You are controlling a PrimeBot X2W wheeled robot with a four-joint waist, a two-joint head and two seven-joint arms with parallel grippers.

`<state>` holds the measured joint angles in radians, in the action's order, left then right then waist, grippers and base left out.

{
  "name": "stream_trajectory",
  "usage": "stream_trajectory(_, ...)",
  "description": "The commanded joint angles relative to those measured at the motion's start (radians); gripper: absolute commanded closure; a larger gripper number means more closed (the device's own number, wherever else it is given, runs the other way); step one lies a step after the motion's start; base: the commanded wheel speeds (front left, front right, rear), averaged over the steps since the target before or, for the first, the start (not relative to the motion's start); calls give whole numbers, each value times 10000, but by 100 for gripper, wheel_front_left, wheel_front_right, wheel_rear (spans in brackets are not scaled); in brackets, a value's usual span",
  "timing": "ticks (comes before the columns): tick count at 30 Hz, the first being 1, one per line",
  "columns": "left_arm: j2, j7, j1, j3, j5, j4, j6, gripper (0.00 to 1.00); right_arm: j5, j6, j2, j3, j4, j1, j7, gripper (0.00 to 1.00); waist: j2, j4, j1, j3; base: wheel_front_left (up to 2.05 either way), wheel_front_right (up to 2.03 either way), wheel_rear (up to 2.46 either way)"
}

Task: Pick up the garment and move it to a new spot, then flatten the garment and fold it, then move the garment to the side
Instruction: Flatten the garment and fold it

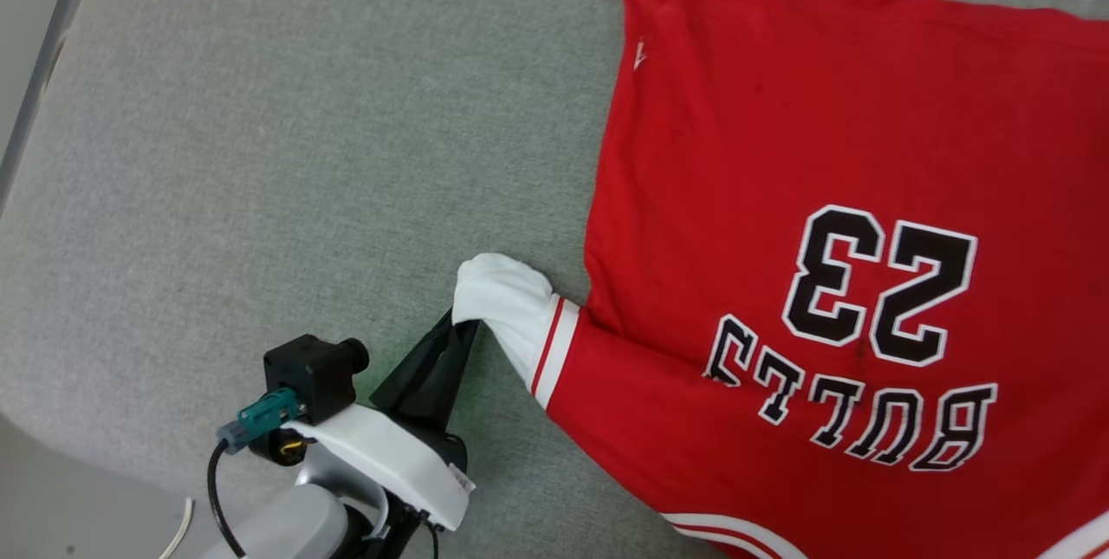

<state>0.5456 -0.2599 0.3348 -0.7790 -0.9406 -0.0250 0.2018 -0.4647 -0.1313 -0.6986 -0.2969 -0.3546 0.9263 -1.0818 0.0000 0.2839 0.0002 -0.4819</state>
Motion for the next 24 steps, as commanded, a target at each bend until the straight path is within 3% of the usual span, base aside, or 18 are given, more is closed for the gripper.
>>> stream_trajectory(1, -146, -71, 169, 80, 113, 61, -82, 100, 95, 12, -90, -48, -176, 126, -54, 0, 0, 310, -2, -321, 0, 0, 0)
stream_trajectory(11, -729, -73, 144, 443, 595, 456, -448, 100, -415, -7, -10, -714, -1056, -1091, -297, 0, 0, 448, -2, -571, 0, 0, 0)
stream_trajectory(12, -757, -73, 158, 485, 616, 483, -502, 100, -384, -7, -61, -738, -1019, -1084, -191, 59, 0, 440, -2, -581, 0, 0, 0)
stream_trajectory(13, -783, -73, 166, 522, 652, 519, -511, 100, -378, -5, -119, -742, -1014, -1051, -95, 100, 0, 425, -2, -581, 0, 0, 0)
stream_trajectory(24, -837, -74, -385, 939, 726, 928, -611, 100, -793, 12, -133, -797, -488, -276, 2121, 100, 0, -227, -2, 356, 0, 0, 0)
